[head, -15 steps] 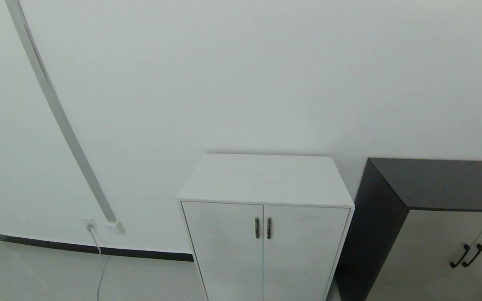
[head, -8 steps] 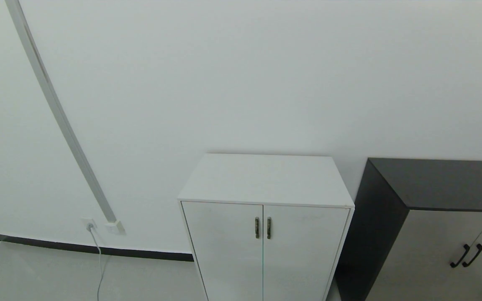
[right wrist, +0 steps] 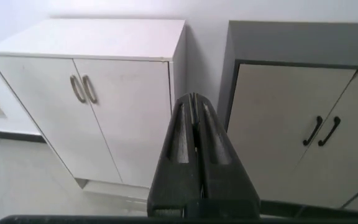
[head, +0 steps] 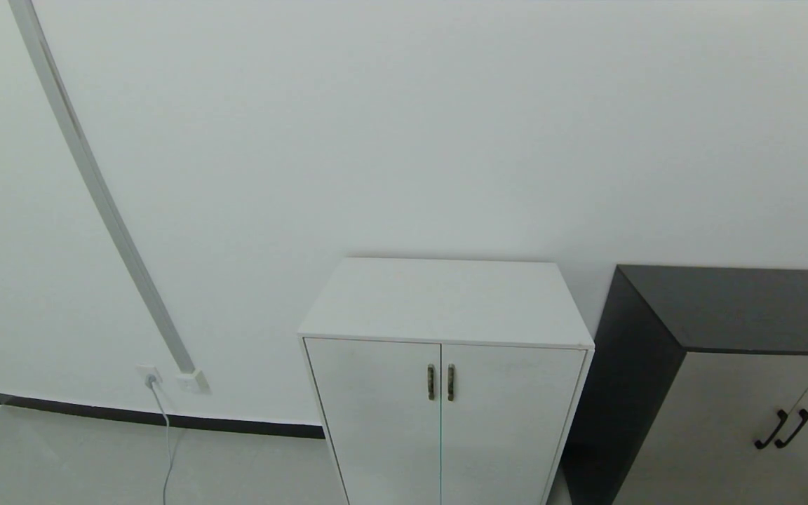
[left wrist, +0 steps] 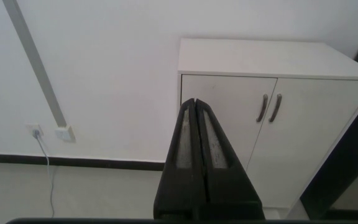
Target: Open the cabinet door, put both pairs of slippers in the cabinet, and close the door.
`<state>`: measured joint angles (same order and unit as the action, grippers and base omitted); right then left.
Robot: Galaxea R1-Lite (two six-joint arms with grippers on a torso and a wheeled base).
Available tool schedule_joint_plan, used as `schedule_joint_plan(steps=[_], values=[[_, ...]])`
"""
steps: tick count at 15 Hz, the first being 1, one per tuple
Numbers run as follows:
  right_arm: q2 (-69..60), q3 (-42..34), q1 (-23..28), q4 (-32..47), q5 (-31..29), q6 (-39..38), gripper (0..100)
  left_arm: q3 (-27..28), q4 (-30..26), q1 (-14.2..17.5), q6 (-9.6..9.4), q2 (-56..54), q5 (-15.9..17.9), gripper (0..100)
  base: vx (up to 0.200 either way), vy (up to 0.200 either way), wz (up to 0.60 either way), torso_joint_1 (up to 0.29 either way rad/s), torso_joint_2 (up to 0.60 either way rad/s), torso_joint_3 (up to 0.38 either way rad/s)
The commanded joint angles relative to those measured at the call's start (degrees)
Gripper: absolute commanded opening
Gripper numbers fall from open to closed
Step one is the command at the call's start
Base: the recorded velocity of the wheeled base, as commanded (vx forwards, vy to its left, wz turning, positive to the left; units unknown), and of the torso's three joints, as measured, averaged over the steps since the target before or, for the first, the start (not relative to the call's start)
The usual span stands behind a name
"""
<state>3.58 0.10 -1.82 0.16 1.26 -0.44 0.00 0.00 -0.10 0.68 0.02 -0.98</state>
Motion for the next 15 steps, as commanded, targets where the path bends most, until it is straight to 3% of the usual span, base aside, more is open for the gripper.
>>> schedule_joint_plan(steps=[1,15], values=[[-2.0,0.0,1.4,0.0,0.0,0.2,0,0.0,0.0,0.0,0.02,0.0,0.0,0,0.000,0.000,0.00,0.000,0.00,0.000],[-3.5,0.0,1.7,-0.2,-1.5,-3.1,0,0.0,0.0,0.0,-0.33,0.1,0.3,0,0.000,0.000,0.00,0.000,0.00,0.000]])
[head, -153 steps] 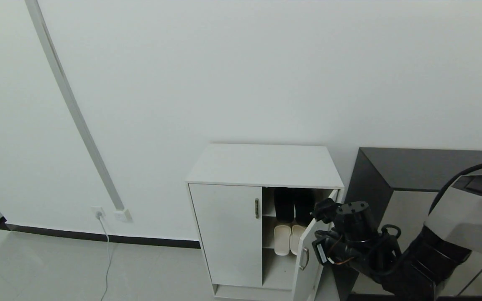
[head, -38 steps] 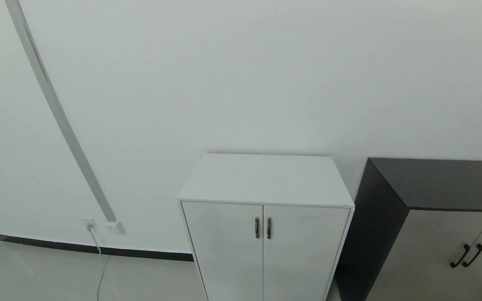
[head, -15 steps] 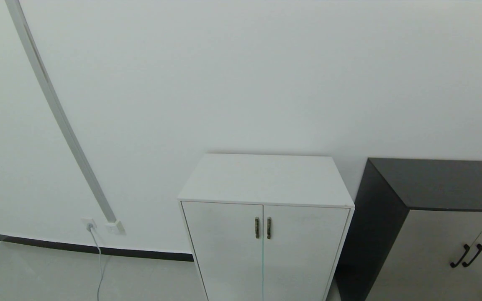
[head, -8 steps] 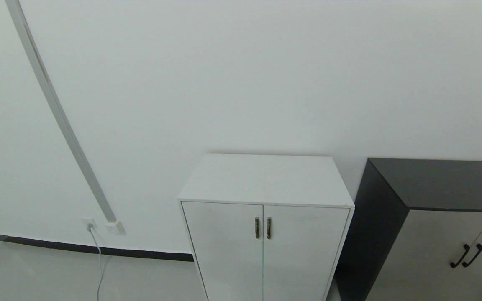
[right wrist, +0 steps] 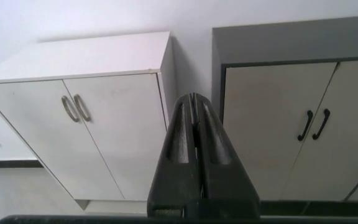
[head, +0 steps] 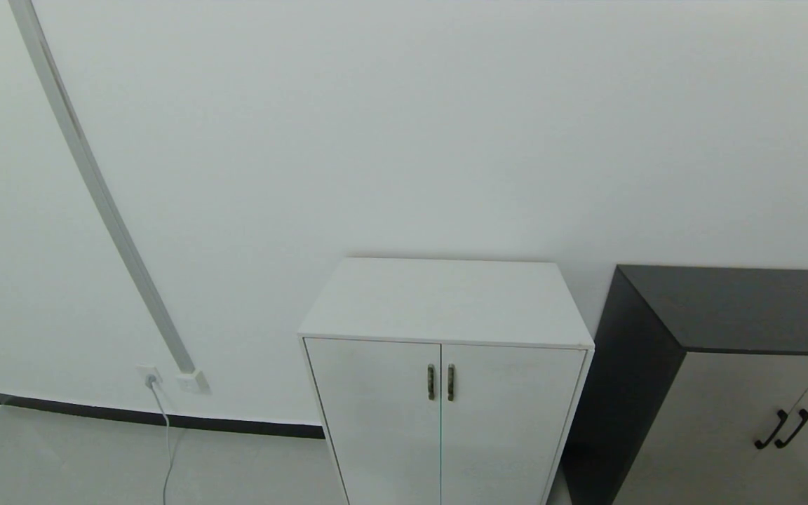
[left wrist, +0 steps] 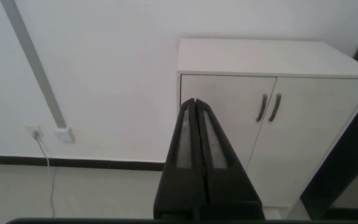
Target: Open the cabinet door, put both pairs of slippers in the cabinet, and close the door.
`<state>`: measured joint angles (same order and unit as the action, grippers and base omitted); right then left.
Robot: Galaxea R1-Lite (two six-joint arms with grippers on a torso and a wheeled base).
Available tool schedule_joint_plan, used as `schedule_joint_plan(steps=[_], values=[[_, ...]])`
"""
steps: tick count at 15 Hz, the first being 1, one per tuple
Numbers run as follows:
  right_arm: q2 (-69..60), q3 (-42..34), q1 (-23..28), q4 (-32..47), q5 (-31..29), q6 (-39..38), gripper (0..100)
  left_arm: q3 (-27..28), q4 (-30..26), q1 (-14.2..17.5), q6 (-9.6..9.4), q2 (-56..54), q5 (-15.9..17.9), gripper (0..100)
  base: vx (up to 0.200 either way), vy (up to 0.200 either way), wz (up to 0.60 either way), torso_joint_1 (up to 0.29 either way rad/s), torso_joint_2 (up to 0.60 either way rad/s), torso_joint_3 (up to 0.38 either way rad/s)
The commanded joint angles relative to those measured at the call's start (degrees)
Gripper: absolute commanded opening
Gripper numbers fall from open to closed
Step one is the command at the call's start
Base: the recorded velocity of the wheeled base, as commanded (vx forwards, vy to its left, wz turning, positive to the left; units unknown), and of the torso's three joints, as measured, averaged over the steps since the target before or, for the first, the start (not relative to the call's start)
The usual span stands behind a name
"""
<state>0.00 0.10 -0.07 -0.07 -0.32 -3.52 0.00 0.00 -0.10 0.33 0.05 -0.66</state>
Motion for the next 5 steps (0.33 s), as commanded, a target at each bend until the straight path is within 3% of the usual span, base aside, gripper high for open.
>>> schedule_joint_plan(steps=[1,5], values=[[0.1,0.0,0.0,0.0,0.1,0.3,0,0.0,0.0,0.0,0.02,0.0,0.0,0,0.000,0.000,0.00,0.000,0.00,0.000],[0.1,0.0,0.0,0.0,0.1,0.3,0,0.0,0.0,0.0,0.02,0.0,0.0,0,0.000,0.000,0.00,0.000,0.00,0.000]])
